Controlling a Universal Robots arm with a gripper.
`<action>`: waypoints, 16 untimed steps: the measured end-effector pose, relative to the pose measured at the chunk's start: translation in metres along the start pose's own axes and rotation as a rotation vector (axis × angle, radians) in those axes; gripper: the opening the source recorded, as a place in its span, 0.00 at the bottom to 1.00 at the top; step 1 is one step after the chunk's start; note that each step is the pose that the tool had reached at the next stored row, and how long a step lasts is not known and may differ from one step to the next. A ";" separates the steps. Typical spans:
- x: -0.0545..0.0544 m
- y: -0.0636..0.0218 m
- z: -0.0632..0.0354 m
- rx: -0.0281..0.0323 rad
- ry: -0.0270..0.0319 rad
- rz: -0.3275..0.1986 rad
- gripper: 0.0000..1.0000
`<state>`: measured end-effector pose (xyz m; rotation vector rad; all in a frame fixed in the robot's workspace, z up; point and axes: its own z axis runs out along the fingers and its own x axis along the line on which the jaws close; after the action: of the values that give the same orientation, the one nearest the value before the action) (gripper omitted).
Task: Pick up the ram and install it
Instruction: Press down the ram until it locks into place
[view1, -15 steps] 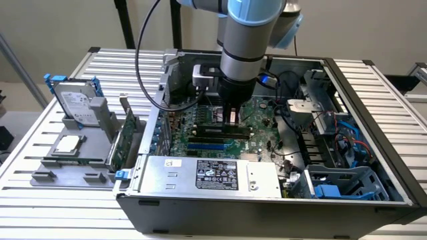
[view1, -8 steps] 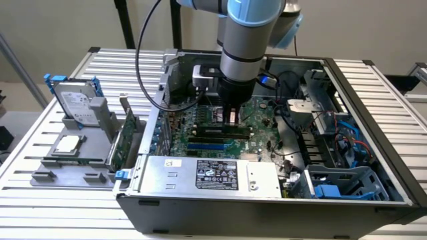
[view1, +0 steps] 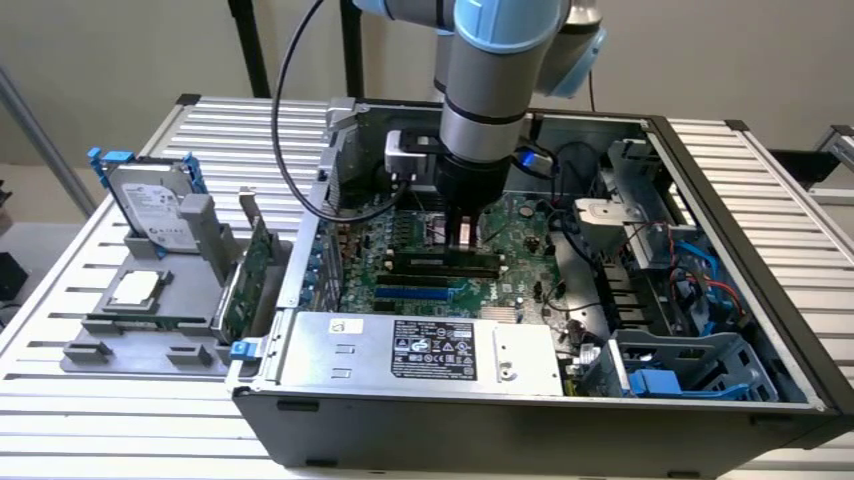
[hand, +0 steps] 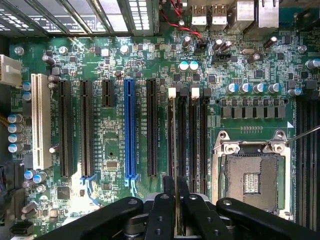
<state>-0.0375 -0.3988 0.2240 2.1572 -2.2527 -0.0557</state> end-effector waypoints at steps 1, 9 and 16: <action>0.000 0.0000 0.0007 0.0001 0.0015 0.000 0.00; 0.000 0.0000 0.0015 0.0002 0.0038 0.000 1.00; 0.000 0.0009 -0.0215 0.0000 0.0008 0.000 1.00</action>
<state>-0.0375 -0.3988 0.2455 2.1568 -2.2523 -0.0549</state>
